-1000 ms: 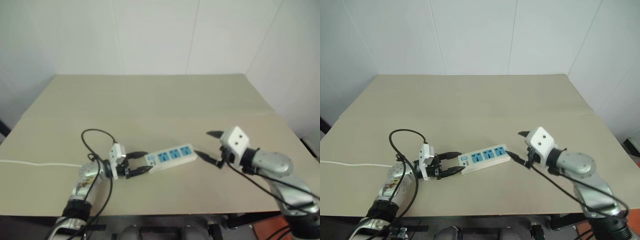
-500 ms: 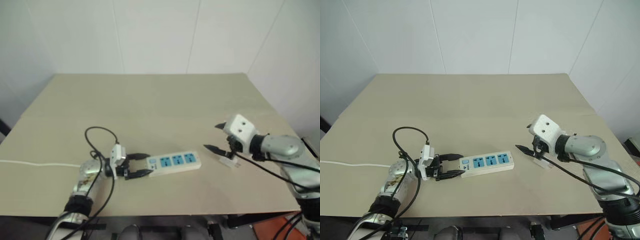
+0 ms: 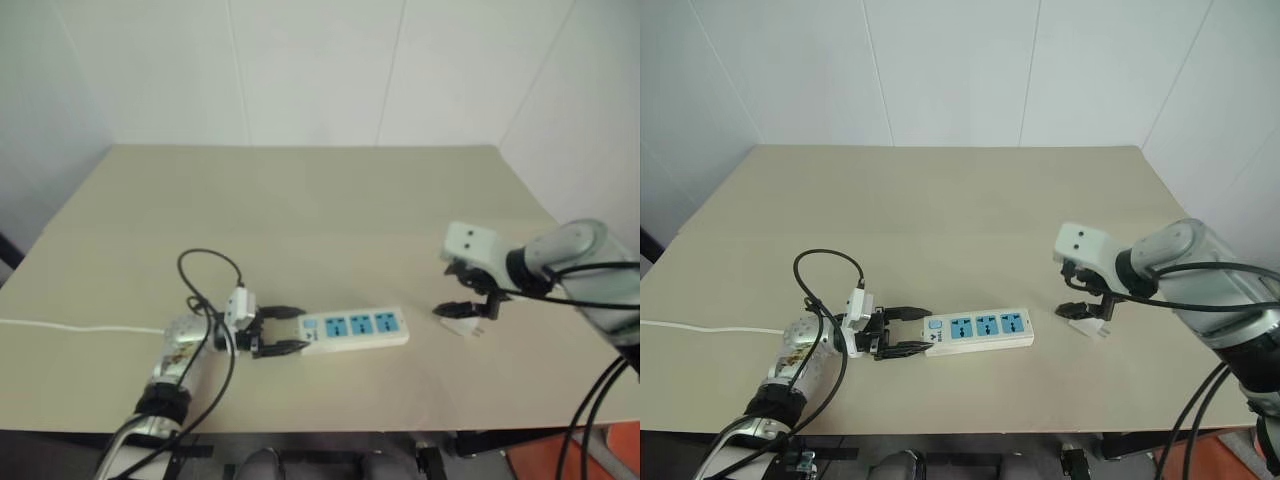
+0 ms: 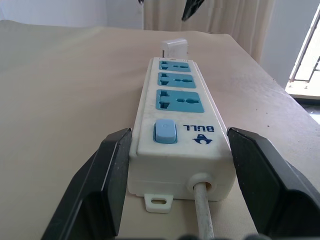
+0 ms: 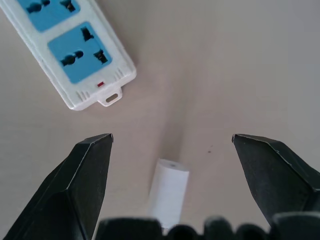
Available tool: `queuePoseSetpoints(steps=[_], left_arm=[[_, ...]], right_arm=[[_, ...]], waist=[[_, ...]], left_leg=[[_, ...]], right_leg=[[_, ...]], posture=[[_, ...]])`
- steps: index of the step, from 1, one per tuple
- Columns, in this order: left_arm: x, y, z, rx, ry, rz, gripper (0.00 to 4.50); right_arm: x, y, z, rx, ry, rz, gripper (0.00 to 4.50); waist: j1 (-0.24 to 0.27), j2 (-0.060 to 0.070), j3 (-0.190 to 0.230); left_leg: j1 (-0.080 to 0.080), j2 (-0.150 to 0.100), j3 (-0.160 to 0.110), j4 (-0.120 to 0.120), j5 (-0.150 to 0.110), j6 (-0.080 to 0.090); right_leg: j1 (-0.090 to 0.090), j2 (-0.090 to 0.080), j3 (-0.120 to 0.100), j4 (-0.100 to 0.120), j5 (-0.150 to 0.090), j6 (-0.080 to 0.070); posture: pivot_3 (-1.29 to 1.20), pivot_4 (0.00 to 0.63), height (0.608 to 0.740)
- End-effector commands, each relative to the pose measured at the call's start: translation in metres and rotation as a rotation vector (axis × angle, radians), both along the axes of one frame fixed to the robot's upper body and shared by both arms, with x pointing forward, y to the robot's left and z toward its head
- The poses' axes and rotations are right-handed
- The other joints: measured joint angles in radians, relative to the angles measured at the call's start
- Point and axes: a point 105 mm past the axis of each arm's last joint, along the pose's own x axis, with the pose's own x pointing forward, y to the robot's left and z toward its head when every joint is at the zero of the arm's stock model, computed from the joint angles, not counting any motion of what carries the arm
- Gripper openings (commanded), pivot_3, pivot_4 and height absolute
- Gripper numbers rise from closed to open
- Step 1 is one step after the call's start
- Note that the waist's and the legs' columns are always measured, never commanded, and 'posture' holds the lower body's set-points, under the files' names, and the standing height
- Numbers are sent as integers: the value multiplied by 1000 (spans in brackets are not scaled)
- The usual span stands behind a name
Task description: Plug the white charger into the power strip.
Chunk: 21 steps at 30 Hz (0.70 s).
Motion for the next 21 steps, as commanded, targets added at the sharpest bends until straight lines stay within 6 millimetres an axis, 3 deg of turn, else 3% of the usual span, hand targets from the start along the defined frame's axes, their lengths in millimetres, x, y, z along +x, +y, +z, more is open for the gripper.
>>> queuePoseSetpoints(steps=[1, 8, 21], left_arm=[[-7, -7, -12, 55, 46, -76, 2824], [-7, -8, -14, 69, 47, -86, 2824], [-8, -6, -14, 71, 40, -65, 2824]], right_arm=[[10, -2, 4, -75, -16, 34, 4500], [25, -7, -13, -143, 39, 19, 4500], [28, -11, -29, -138, 125, -59, 4500]], waist=[[1, 0, 0], [3, 0, 0], [4, 1, 0]], left_leg=[[0, 0, 0, 0, 0, 0], [0, 0, 0, 0, 0, 0], [1, 0, 0, 2, 0, 0]], right_leg=[[0, 0, 0, 0, 0, 0], [0, 1, 0, 1, 0, 0], [-1, 1, 0, 8, 0, 0]], posture=[[0, 150, 740], [0, 150, 740], [0, 150, 740]])
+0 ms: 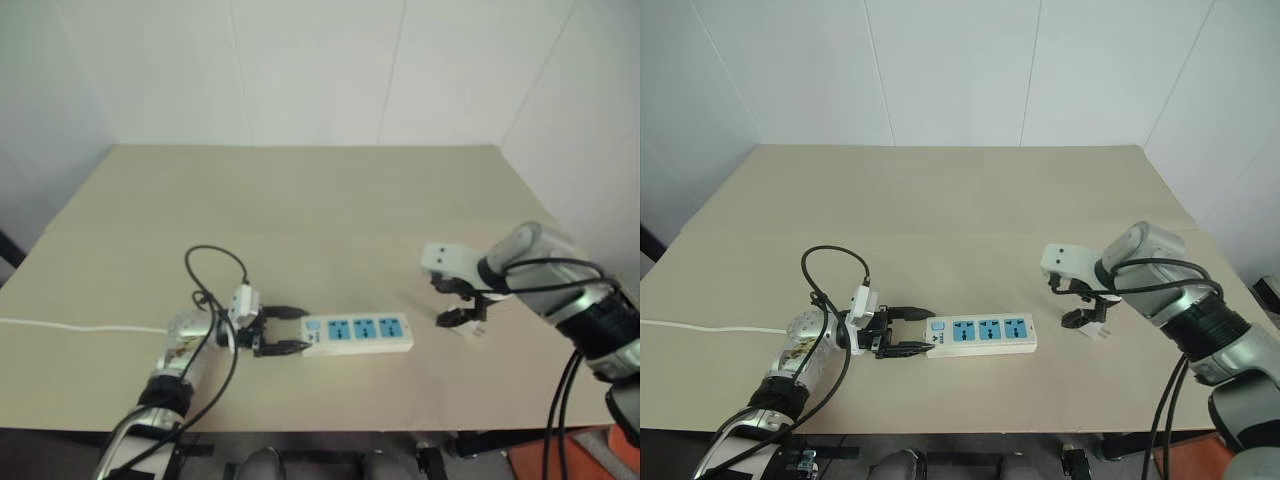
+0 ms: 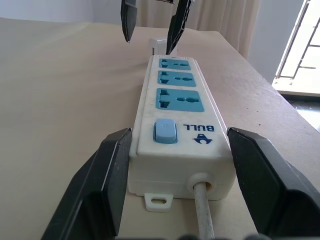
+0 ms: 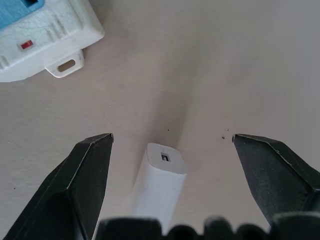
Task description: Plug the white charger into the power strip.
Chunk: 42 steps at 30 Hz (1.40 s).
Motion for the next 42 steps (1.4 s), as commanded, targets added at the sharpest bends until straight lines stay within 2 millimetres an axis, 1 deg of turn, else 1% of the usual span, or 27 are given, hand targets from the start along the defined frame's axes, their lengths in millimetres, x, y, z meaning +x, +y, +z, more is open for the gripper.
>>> queuePoseSetpoints(steps=[1, 6, 9, 15, 17, 18, 20, 23, 25, 26, 27, 29, 30, 31, 32, 34, 35, 38, 42], left_arm=[[-9, -4, -14, 58, 28, -40, 2824], [-8, -4, -13, 58, 29, -41, 2824], [-8, -4, -14, 59, 30, -40, 2824], [-8, -4, -14, 61, 30, -41, 2824], [-7, -4, -14, 61, 29, -39, 2824], [-7, -4, -14, 62, 29, -39, 2824], [-7, -4, -14, 63, 29, -39, 2824], [-7, -4, -14, 65, 29, -40, 2824], [-7, -4, -14, 66, 29, -41, 2824], [-8, -3, -14, 67, 29, -42, 2824], [-8, -3, -14, 68, 29, -43, 2824], [-7, -2, -13, 70, 29, -44, 2824], [-7, -2, -13, 71, 28, -44, 2824], [-6, -2, -12, 73, 27, -46, 2824], [-6, -1, -12, 75, 26, -47, 2824], [-6, -1, -12, 79, 23, -48, 2824], [-5, -1, -12, 81, 22, -48, 2824], [-5, -1, -12, 81, 20, -49, 2824], [-6, -2, -13, 78, 19, -49, 2824]], right_arm=[[1, -3, 2, -2, 1, -27, 4500], [-1, -5, -3, 5, 25, -50, 4500], [-2, -6, -6, 5, 38, -60, 3923], [-6, -11, -16, -6, 70, -73, 2009], [-7, -12, -18, -12, 72, -74, 1280], [-7, -12, -19, -13, 71, -74, 1121], [-6, -10, -16, -14, 56, -69, 1122], [-4, -8, -2, -28, -4, -34, 1122], [-3, -3, 15, -14, -56, -9, 1122], [-1, 2, 32, 8, -114, 19, 1122], [-1, 5, 43, 22, -153, 38, 1122], [-3, 26, 81, 189, -279, 127, 1122], [-5, 32, 93, 250, -324, 159, 1122], [-7, 41, 107, 388, -369, 192, 1122], [-9, 46, 115, 478, -392, 207, 1122], [-16, 53, 120, 682, -387, 248, 1122], [-19, 55, 121, 744, -395, 267, 1122], [-27, 68, 116, 1099, -385, 286, 1122], [-31, 83, 100, 1342, -356, 284, 1122]], waist=[[0, 0, 0], [0, 0, 0], [0, 0, 0], [0, 0, 0], [-1, 1, 0], [0, 1, 0], [0, 1, -1], [-1, 1, -1], [0, 1, -1], [0, 1, -1], [0, 2, -1], [-1, 2, -1], [-1, 2, -1], [-2, 2, -1], [-2, 1, -1], [0, 1, -2], [2, -1, -3], [0, -3, -4], [-3, -2, -3]], left_leg=[[0, 0, 0, 0, 0, 0], [0, 0, 0, 0, 0, 0], [0, 0, 0, 0, 0, 0], [0, 0, 0, 1, 0, 0], [0, 0, 0, 1, 0, 0], [0, 0, 0, 1, 0, 0], [0, 0, 0, 1, 0, 0], [0, 0, 0, 1, 0, 0], [0, 0, 0, 1, 0, 0], [0, 0, 0, 1, 0, 0], [0, 0, 0, 1, 0, 0], [0, 0, 0, 1, 0, 0], [0, 0, 0, 1, 0, 0], [0, 0, 0, 1, 0, 0], [1, 0, 0, 1, 0, 0], [3, 1, -1, 1, 0, 0], [4, 1, -1, 1, 0, 0], [9, 1, -1, 0, 0, 0], [10, 0, -1, 1, 0, 0]], right_leg=[[0, 0, 0, 0, 0, 0], [0, 0, 0, 1, 0, 0], [0, 0, 0, 1, 0, 0], [0, 0, 0, 1, 0, 0], [0, 0, 0, 1, 0, 0], [0, 0, 0, 1, 0, 0], [0, 0, 0, 1, 0, 0], [0, 0, 0, 2, 0, 0], [0, 0, 0, 2, 0, 0], [0, 0, 0, 2, 0, 0], [0, 0, 0, 2, 0, 0], [0, 0, 0, 2, 0, 0], [0, 0, 0, 2, 0, 0], [0, 0, 0, 2, 0, 0], [1, 1, 0, 2, 0, 0], [3, 1, 0, 1, 0, 0], [4, 1, 0, 1, 0, 0], [11, 1, -1, -1, 0, 0], [12, 1, 0, 2, 0, 0]], posture=[[0, 150, 740], [0, 150, 740], [0, 150, 740], [0, 150, 740], [0, 150, 740], [0, 150, 740], [0, 150, 740], [0, 150, 740], [0, 150, 740], [0, 150, 740], [0, 150, 740], [0, 150, 740], [0, 150, 740], [0, 150, 740], [0, 150, 740], [0, 150, 740], [0, 150, 740], [0, 150, 740], [0, 150, 740]])
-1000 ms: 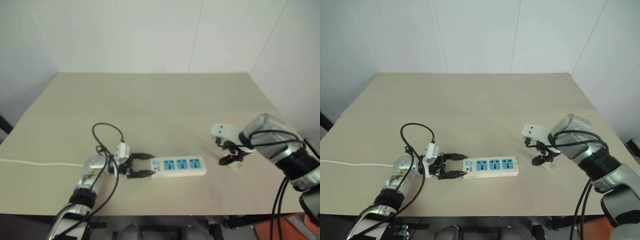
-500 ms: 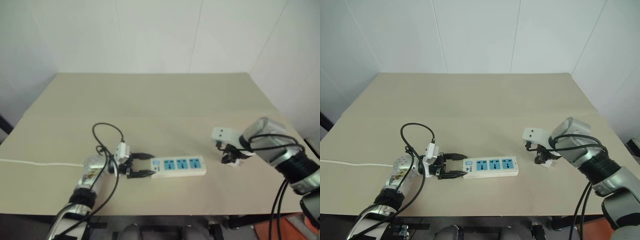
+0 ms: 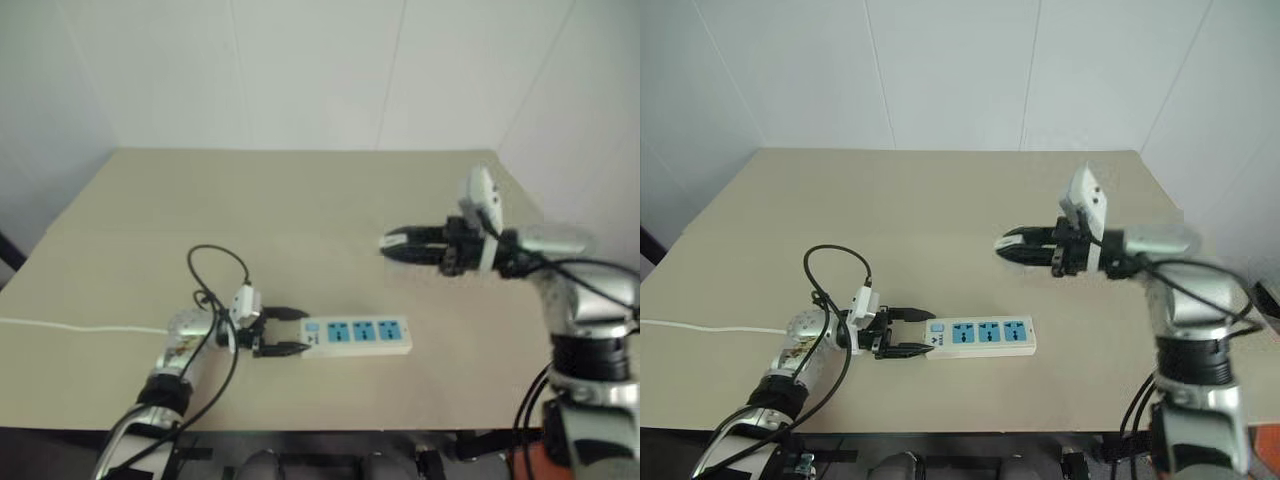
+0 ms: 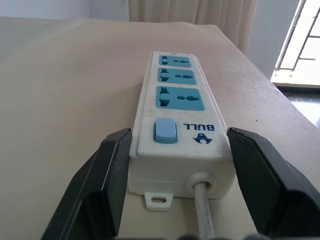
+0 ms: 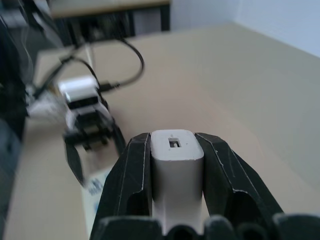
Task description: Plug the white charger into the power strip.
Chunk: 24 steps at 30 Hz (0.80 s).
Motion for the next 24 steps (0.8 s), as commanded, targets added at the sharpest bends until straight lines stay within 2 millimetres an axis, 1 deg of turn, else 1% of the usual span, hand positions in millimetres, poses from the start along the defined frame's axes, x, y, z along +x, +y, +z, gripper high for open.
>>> queuePoseSetpoints(steps=[1, 2, 6, 9, 12, 15, 18, 22, 24], left_arm=[[-7, -3, -11, 42, 24, -39, 2824], [-7, -3, -11, 41, 24, -38, 2824], [-6, -1, -11, 40, 25, -36, 2824], [-6, -1, -9, 34, 29, -33, 2824], [-5, 0, -10, 34, 34, -33, 2824], [-6, 0, -10, 34, 38, -36, 2824], [-7, -1, -10, 28, 45, -43, 2824], [-8, -1, -10, 28, 55, -54, 2824], [-8, -1, -10, 33, 55, -57, 2824]], right_arm=[[-6, 7, 11, 180, -76, 32, 1122], [-6, 10, 9, 205, -76, 38, 1122], [-10, 27, -12, 276, -57, 76, 1122], [-10, 32, -28, 283, -8, 92, 1122], [-9, 35, -39, 305, 16, 93, 1122], [-9, 37, -48, 308, 24, 99, 1122], [-12, 40, -51, 309, 32, 129, 1122], [-18, 46, -55, 313, 45, 202, 1122], [-20, 49, -61, 311, 44, 232, 1122]], waist=[[-1, 0, 0], [-1, 0, 0], [-1, 1, 0], [-3, 1, 0], [-4, 1, 0], [-5, 1, 0], [-7, 1, 0], [-8, 1, 0], [-9, 1, 0]], left_leg=[[0, 0, 0, 0, 0, 0], [0, 0, 0, 0, 0, 0], [1, 0, 0, 0, 0, 0], [1, 0, 0, 0, 0, 0], [1, 0, 0, 0, 0, 0], [2, 1, 0, 0, 0, 0], [2, 0, 0, 0, 0, 0], [2, 1, 0, 0, 0, 0], [2, 1, 0, 0, 0, 0]], right_leg=[[0, 0, 0, 0, 0, 0], [0, 0, 0, 1, 0, 0], [1, 0, 0, 1, 0, 0], [1, 0, 0, 0, 0, 0], [1, 0, 0, 1, 0, 0], [2, 1, 0, 1, 0, 0], [2, 1, 0, 0, 0, 0], [2, 1, 0, 0, 0, 0], [2, 1, 0, 0, 0, 0]], posture=[[0, 150, 740], [0, 150, 740], [0, 150, 740], [0, 150, 740], [0, 150, 740], [0, 150, 740], [0, 150, 740], [0, 150, 740], [0, 150, 740]])
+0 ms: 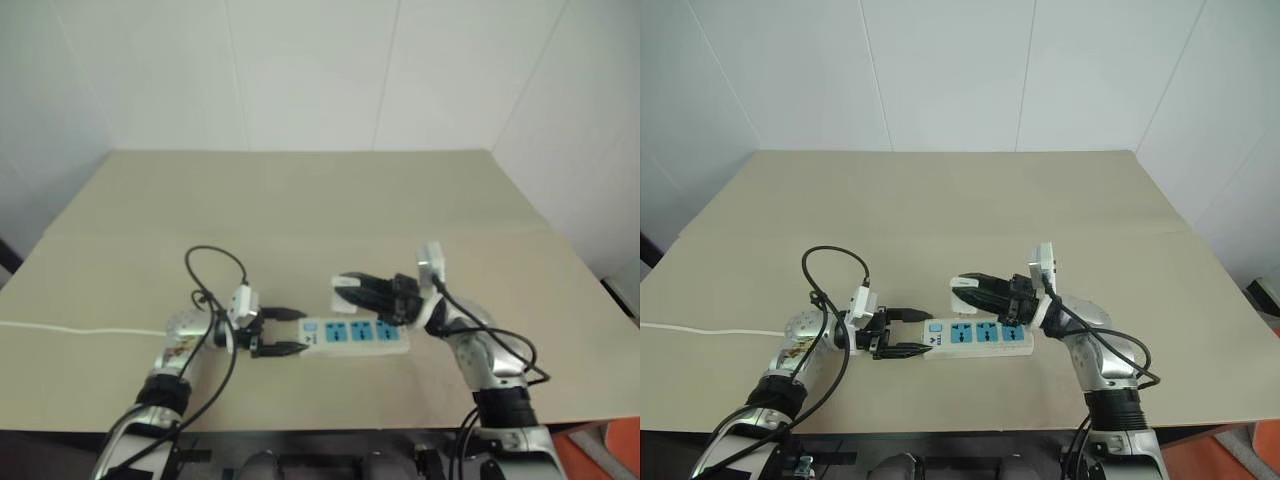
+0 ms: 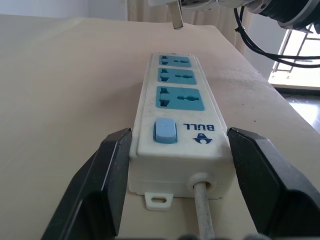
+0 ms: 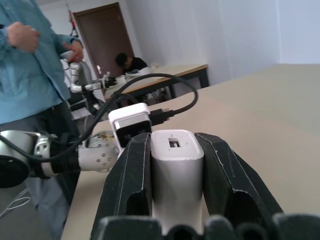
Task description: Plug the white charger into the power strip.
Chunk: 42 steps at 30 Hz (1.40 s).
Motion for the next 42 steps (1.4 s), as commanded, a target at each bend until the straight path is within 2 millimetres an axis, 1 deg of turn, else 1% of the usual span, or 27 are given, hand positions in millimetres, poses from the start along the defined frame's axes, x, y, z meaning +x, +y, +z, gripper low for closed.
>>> queuePoseSetpoints(steps=[1, 6, 14, 22, 32, 42], left_arm=[[-7, -3, -9, 38, 32, -54, 2824], [-6, -4, -9, 43, 29, -52, 2824], [-8, -3, -11, 41, 33, -30, 2824], [-9, -1, -11, 38, 36, -18, 2824], [-10, -1, -10, 40, 36, -18, 2824], [-11, 0, -10, 41, 38, -18, 2824]], right_arm=[[-5, 6, 3, 41, -56, 66, 1122], [-1, 15, -8, 28, -61, 105, 1122], [10, 18, -14, 14, -77, 117, 1122], [12, 16, -29, -27, -103, 113, 1122], [20, 12, -37, -43, -91, 77, 1122], [19, 6, -45, -66, -73, 71, 1122]], waist=[[0, 0, 0], [-1, 0, 0], [0, 0, 0], [-1, 0, 0], [-2, 0, 0], [-2, 0, 0]], left_leg=[[0, 0, 0, 0, 0, 0], [0, 0, 0, 0, 0, 0], [0, 0, 0, 0, 0, 0], [0, 0, 0, 0, 0, 0], [1, 0, 0, 0, 0, 0], [2, 0, 0, 0, 0, 0]], right_leg=[[0, 0, 0, 0, 0, 0], [0, 0, 0, 0, 0, 0], [0, 0, 0, 0, 0, 0], [0, 0, 0, 0, 0, 0], [0, 0, 0, 0, 0, 0], [1, 0, 0, 0, 0, 0]], posture=[[0, 150, 740], [0, 150, 740], [0, 150, 740], [0, 150, 740], [0, 150, 740], [0, 150, 740]])
